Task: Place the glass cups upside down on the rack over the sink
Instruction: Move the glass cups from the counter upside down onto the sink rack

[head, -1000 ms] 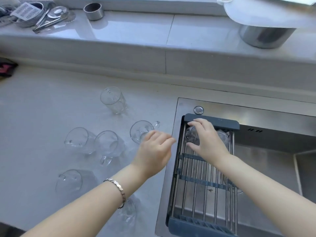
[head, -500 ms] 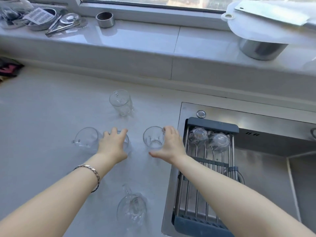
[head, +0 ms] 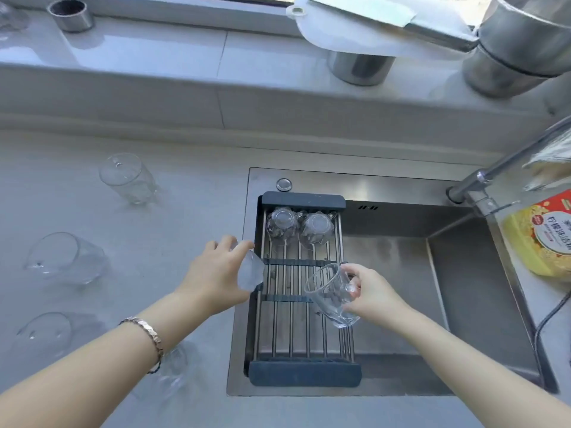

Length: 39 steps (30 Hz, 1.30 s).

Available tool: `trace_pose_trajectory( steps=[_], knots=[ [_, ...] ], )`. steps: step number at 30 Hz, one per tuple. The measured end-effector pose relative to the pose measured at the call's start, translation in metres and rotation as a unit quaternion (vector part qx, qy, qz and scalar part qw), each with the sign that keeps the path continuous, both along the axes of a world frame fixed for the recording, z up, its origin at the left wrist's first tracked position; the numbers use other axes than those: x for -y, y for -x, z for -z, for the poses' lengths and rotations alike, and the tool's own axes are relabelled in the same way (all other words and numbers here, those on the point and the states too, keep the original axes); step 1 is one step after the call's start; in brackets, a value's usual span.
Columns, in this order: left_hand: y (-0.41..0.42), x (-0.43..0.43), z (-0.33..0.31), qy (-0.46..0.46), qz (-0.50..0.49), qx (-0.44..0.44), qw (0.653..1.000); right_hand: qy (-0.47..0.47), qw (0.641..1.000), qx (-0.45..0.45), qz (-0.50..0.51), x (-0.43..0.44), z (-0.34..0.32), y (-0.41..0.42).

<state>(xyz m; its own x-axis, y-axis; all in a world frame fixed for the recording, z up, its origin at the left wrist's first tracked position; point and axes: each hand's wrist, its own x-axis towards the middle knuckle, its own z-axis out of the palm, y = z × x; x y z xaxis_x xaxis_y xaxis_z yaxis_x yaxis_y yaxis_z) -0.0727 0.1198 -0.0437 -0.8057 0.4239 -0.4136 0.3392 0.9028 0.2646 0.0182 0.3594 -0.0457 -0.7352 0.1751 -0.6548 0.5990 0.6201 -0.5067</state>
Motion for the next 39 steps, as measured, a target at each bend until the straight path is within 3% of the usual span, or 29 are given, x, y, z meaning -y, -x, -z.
trace_pose_trajectory(
  steps=[6, 10, 17, 22, 25, 32, 39],
  knots=[
    [-0.015, -0.021, 0.002, -0.009, 0.029, -0.001, 1.000, -0.130, 0.988, -0.076, -0.047, -0.022, -0.003, -0.015],
    [-0.020, -0.025, 0.002, -0.024, 0.020, 0.007, 0.999, -0.102, 0.989, -0.097, -0.039, -0.026, -0.003, -0.017],
    [-0.015, -0.018, 0.001, -0.025, 0.005, 0.011, 1.000, -0.152, 0.978, -0.058, -0.133, 0.001, 0.012, 0.034],
    [-0.009, -0.006, -0.002, -0.021, -0.013, 0.005, 1.000, -0.185, 0.954, 0.068, -0.224, 0.045, 0.036, 0.090],
    [-0.007, 0.002, -0.001, -0.009, -0.017, 0.009, 1.000, -0.206, 0.939, 0.096, -0.259, 0.060, 0.060, 0.106],
    [-0.002, 0.010, 0.005, 0.010, -0.021, 0.023, 0.999, -0.195, 0.938, -0.029, -0.285, 0.059, 0.083, 0.098],
    [-0.004, 0.005, 0.011, 0.016, -0.011, 0.035, 0.999, -0.158, 0.967, -0.092, -0.179, 0.019, 0.093, 0.046]
  ],
)
